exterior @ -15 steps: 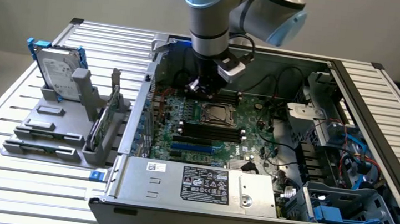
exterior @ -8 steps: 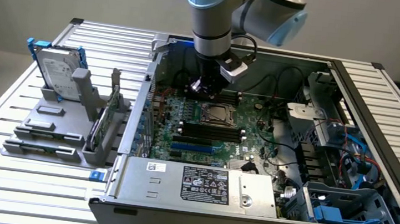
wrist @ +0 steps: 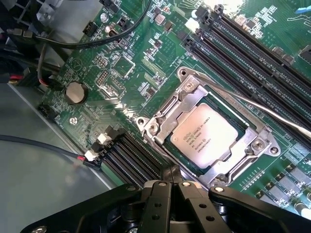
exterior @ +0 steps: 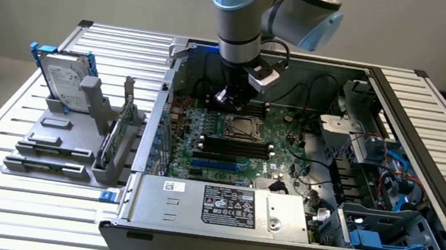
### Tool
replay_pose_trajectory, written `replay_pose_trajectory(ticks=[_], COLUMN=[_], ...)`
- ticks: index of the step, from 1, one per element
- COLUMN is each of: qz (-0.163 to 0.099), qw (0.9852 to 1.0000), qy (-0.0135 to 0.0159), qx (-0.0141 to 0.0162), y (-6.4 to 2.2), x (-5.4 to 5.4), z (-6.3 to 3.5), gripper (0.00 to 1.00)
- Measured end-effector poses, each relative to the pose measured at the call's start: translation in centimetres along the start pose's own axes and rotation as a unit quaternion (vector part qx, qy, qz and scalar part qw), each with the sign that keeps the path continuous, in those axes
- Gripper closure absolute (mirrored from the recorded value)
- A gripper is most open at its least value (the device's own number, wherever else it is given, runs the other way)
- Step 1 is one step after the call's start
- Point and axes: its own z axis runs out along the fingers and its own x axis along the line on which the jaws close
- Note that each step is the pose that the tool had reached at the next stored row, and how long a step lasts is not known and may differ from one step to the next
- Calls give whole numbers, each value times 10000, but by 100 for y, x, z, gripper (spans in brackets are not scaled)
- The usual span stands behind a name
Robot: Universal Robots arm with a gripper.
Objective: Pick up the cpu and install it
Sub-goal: 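Install the first cpu locking lever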
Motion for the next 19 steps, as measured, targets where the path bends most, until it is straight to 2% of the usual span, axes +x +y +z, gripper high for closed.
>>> replay_pose_trajectory(ticks=[19], qz=[0], qw=[10000], qy=[0], qx=[1], y=[74], x=[87], z=[23], gripper=[89])
